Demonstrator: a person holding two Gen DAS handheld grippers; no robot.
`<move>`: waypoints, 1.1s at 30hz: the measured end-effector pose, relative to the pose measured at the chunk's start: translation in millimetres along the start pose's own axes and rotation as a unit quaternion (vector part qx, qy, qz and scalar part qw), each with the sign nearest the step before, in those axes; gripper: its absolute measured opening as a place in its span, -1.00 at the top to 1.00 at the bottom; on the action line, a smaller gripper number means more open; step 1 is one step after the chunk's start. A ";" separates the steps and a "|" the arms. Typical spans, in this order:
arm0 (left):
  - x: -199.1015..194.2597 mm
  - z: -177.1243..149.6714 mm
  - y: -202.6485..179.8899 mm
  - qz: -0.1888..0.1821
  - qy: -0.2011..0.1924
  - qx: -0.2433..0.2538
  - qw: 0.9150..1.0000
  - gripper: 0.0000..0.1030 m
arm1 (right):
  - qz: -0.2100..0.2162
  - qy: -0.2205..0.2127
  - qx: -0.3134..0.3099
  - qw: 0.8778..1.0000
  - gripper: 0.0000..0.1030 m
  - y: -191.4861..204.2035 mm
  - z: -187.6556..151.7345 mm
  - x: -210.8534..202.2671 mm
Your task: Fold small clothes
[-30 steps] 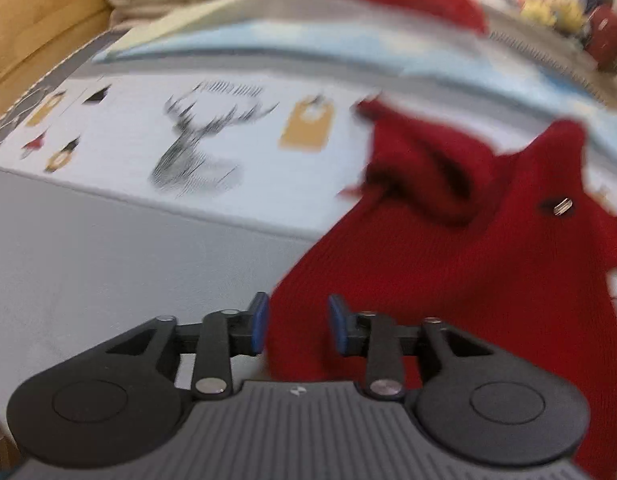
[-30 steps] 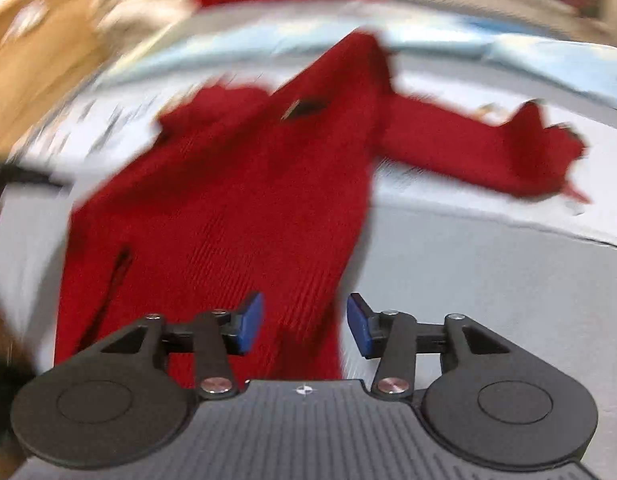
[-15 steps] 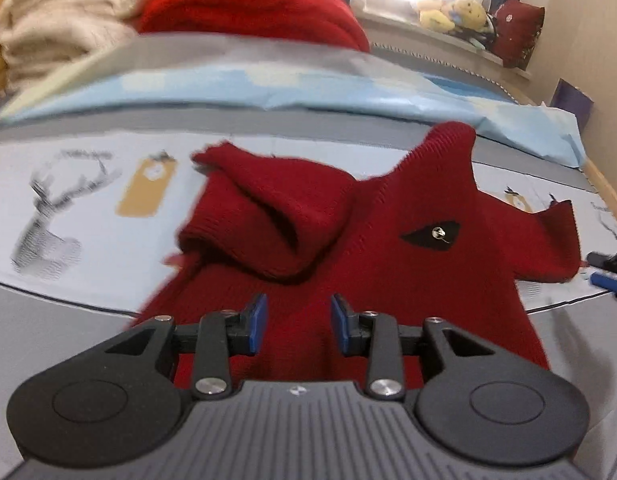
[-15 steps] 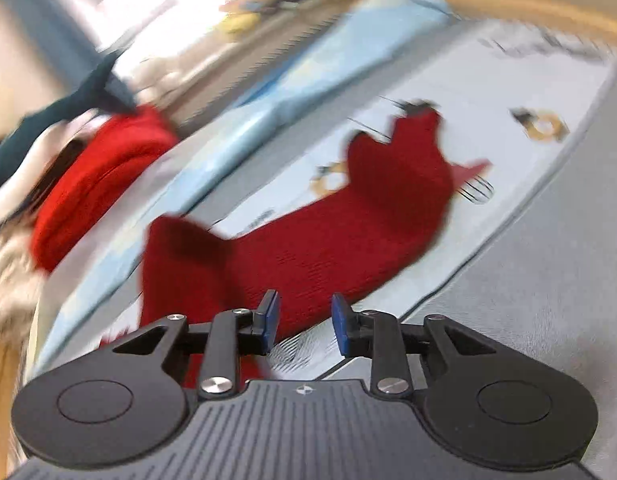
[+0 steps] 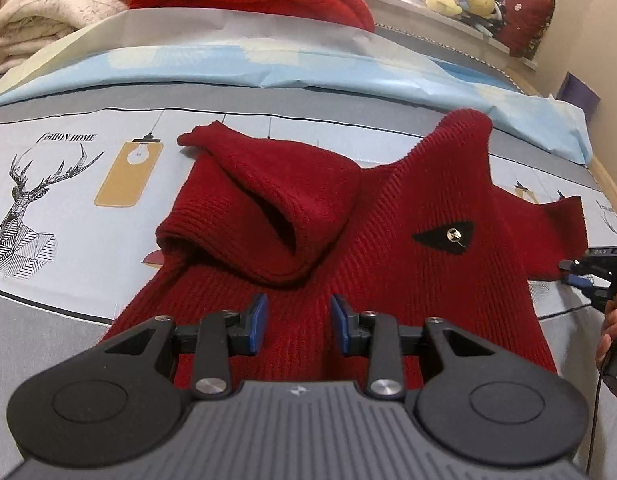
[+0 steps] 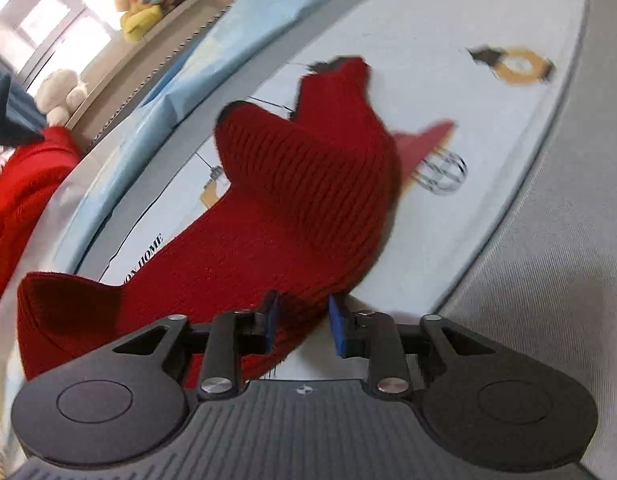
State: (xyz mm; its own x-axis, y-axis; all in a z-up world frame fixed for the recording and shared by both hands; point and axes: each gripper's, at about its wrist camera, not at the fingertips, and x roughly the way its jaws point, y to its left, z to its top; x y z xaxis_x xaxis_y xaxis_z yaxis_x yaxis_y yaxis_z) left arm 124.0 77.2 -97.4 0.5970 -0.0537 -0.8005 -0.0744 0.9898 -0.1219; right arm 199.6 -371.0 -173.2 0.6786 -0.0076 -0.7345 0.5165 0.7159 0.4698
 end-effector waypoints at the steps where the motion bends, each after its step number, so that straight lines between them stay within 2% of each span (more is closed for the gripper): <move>1: 1.2 1.1 0.1 0.001 0.000 -0.002 1.000 0.26 | 0.003 -0.004 -0.002 1.000 0.87 0.3 2.4 0.5; 4: 3.0 3.3 -1.8 0.004 -0.002 -0.005 1.000 0.26 | 0.019 -0.043 0.013 0.999 0.93 -5.3 15.9 -11.8; 6: 4.0 4.6 -4.2 0.003 -0.003 -0.005 1.000 0.26 | 0.009 -0.117 -0.004 0.993 0.94 -6.4 32.0 -38.9; 7: 4.5 5.1 -6.0 0.001 -0.004 -0.004 1.000 0.26 | -0.015 -0.156 -0.024 0.987 0.96 -7.1 39.9 -52.7; 9: 5.7 5.7 -8.6 0.000 -0.005 -0.001 1.000 0.26 | -0.069 -0.190 -0.017 0.979 1.00 -24.5 53.7 -66.0; 11: 8.2 5.8 -10.2 -0.002 -0.002 -0.003 1.000 0.26 | -0.131 -0.187 0.030 0.973 1.00 -60.1 62.8 -64.4; 12: 9.7 5.6 -10.5 -0.003 0.000 -0.004 1.000 0.26 | -0.140 -0.176 0.064 0.972 1.00 -79.8 64.7 -61.6; 15: 13.3 3.9 -13.1 -0.002 0.003 -0.003 1.000 0.26 | -0.078 -0.140 0.131 0.978 0.90 -111.3 67.7 -50.7; 17: 15.5 2.7 -15.7 -0.003 0.006 -0.003 1.000 0.26 | -0.035 -0.129 0.129 0.983 0.81 -114.1 68.4 -42.9; 18: 16.6 2.0 -17.3 -0.003 0.007 -0.002 1.000 0.26 | -0.015 -0.124 0.126 0.984 0.57 -113.7 68.9 -37.8; 19: 17.3 1.2 -19.0 -0.004 0.008 -0.001 1.000 0.26 | 0.009 -0.115 0.130 0.985 0.23 -114.7 69.0 -30.4; 20: 18.1 0.5 -20.9 -0.005 0.009 0.001 1.000 0.26 | 0.025 -0.104 0.138 0.985 0.15 -115.6 69.8 -24.5; 22: 19.3 -1.1 -23.4 -0.006 0.010 0.005 1.000 0.26 | 0.046 -0.086 0.150 0.984 0.13 -114.3 75.6 -8.6; 25: 22.4 -1.6 -23.8 -0.006 0.014 0.005 1.000 0.26 | 0.059 -0.092 0.139 0.984 0.13 -110.8 83.2 4.9; 28: 24.0 0.0 -23.2 -0.007 0.015 0.004 1.000 0.26 | 0.082 -0.094 0.154 0.980 0.13 -115.1 90.3 12.6; 30: 25.0 0.7 -23.7 -0.008 0.014 0.005 1.000 0.26 | 0.110 -0.090 0.173 0.975 0.13 -116.6 91.6 15.2; 33: 26.4 0.7 -25.2 -0.008 0.016 0.008 1.000 0.26 | 0.182 -0.079 0.211 0.957 0.14 -118.2 90.7 21.6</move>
State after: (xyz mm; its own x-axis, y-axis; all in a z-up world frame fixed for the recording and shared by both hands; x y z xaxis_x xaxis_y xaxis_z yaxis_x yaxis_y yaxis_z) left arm 142.2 50.9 -115.1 0.5728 -0.0733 -0.8164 -0.0519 0.9907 -0.1254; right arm 200.5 -519.2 -200.2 0.9065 0.0595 -0.4180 0.3742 0.3451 0.8607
